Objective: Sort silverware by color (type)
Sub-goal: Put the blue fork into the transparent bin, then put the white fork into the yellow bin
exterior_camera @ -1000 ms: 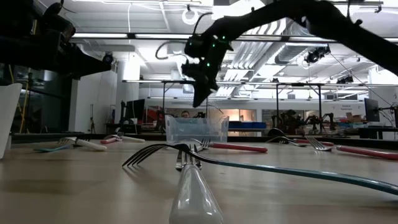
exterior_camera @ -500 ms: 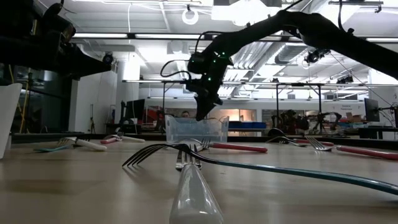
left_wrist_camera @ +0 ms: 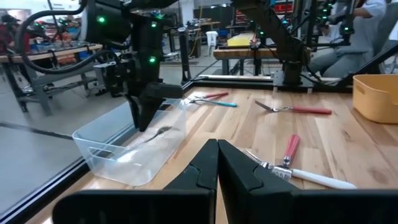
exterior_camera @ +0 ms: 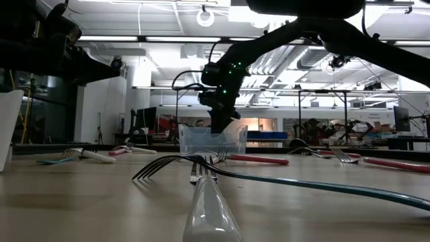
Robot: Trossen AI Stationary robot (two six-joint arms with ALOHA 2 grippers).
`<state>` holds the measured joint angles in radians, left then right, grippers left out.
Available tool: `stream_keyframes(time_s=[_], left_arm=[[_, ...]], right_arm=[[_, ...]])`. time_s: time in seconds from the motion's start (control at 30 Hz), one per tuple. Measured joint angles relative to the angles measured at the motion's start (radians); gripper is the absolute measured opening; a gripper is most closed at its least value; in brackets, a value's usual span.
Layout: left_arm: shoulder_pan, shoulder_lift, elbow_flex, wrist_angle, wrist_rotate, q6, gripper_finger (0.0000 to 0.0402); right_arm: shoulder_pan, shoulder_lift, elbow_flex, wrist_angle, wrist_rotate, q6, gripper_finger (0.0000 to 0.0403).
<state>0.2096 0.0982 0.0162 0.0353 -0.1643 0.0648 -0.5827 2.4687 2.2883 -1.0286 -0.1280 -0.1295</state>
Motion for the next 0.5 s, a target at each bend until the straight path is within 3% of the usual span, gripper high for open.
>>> stream_keyframes(time_s=[0.17,0.37,0.5], left_arm=[[0.0,0.0,0.0,0.0,-0.052,0.006,0.0],[0.0,0.0,0.0,0.051,-0.075,0.039,0.0],[0.0,0.0,0.0,0.091,-0.075,0.085,0.0]], right_arm=[[0.004,0.0,0.029,-0.005,0.034,-0.09,0.0086],[0.043,-0.054,0.029,0.028,0.041,-0.141,0.0013],[0.098,-0.074,0.019,0.074,0.051,-0.16,0.0007]])
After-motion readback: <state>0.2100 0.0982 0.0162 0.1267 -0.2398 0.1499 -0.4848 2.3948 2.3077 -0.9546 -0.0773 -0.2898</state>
